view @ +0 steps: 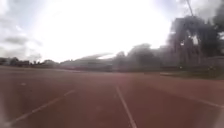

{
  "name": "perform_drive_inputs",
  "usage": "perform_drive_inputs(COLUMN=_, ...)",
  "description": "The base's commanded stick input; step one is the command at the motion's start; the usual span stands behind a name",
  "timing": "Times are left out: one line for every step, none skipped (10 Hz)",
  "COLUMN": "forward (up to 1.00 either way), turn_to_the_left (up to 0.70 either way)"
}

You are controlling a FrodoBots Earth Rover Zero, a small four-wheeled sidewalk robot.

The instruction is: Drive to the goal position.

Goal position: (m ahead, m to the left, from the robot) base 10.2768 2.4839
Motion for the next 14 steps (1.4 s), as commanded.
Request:
perform_drive_inputs(forward=0.70, turn_to_the_left=0.00)
perform_drive_inputs(forward=0.70, turn_to_the_left=0.00)
perform_drive_inputs(forward=0.70, turn_to_the_left=0.00)
perform_drive_inputs(forward=0.70, turn_to_the_left=0.00)
perform_drive_inputs(forward=0.70, turn_to_the_left=0.00)
perform_drive_inputs(forward=0.70, turn_to_the_left=0.00)
perform_drive_inputs(forward=0.70, turn_to_the_left=0.00)
perform_drive_inputs(forward=0.70, turn_to_the_left=0.00)
perform_drive_inputs(forward=0.70, turn_to_the_left=0.00)
perform_drive_inputs(forward=0.70, turn_to_the_left=0.00)
perform_drive_inputs(forward=0.70, turn_to_the_left=0.00)
perform_drive_inputs(forward=0.70, turn_to_the_left=0.00)
perform_drive_inputs(forward=0.70, turn_to_the_left=0.00)
perform_drive_inputs(forward=0.70, turn_to_the_left=0.00)
